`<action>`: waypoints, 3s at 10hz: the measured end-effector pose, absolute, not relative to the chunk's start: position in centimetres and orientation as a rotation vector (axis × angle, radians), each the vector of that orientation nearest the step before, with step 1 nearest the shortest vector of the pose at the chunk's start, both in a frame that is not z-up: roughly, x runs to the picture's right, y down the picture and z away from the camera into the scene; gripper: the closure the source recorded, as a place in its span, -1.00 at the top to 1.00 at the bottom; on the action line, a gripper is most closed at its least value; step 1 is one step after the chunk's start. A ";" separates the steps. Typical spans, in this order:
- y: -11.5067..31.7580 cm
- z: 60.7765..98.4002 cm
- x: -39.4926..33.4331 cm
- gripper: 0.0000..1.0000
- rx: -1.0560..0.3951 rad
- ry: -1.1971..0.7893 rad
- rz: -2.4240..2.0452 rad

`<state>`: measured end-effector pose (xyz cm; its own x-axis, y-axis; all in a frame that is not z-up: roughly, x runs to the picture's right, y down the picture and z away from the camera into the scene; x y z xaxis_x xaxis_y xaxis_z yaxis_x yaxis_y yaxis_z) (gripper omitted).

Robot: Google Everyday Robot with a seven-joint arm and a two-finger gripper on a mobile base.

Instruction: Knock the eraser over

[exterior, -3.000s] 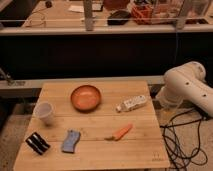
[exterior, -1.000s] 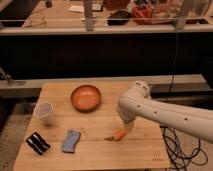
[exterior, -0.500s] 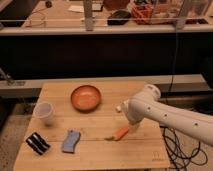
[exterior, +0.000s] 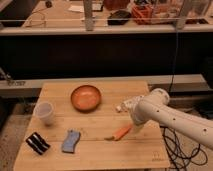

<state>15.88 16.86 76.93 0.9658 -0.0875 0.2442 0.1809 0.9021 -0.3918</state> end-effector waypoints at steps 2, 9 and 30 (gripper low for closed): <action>16.9 77.4 16.1 -0.17 -0.417 -0.236 -0.136; 21.9 77.6 11.8 -0.95 -0.433 -0.266 -0.203; 18.7 83.7 4.6 -0.95 -0.459 -0.402 -0.284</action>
